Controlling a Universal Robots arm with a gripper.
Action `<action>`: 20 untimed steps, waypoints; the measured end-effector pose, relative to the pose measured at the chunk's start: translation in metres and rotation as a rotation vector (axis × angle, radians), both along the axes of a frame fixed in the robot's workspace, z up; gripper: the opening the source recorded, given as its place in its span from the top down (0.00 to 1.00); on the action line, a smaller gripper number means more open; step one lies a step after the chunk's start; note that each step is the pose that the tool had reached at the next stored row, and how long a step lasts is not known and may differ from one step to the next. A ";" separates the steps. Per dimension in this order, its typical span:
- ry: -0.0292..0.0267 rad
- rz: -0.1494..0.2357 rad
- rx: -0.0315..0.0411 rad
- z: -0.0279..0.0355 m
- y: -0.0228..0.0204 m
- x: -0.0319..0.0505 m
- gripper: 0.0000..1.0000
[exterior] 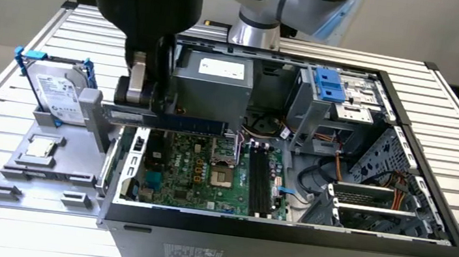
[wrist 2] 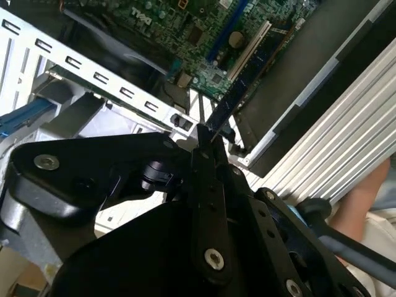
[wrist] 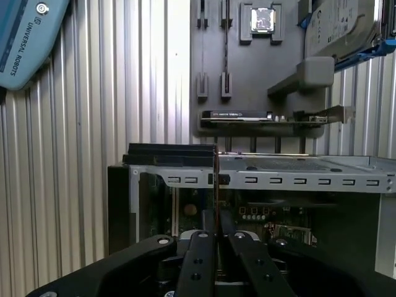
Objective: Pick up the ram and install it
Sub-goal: 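Pick up the ram and move it above insertion slot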
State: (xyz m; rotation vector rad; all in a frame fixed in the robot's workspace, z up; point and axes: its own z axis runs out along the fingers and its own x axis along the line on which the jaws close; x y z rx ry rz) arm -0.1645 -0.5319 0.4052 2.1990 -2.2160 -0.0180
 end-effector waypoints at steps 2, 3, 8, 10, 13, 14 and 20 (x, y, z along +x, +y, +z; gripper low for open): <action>0.0000 0.000 0.0000 0.0000 0.0002 0.0059 1.00; 0.0000 0.000 0.0000 0.0000 0.0003 0.0087 1.00; 0.0000 0.000 0.0000 0.0000 0.0007 0.0226 1.00; 0.0000 0.000 0.0000 0.0000 0.0008 0.0284 1.00; 0.0000 0.000 0.0000 0.0000 0.0009 0.0373 1.00; 0.0000 -0.001 0.0000 0.0000 0.0010 0.0405 1.00; 0.0000 -0.001 0.0000 0.0000 0.0012 0.0582 1.00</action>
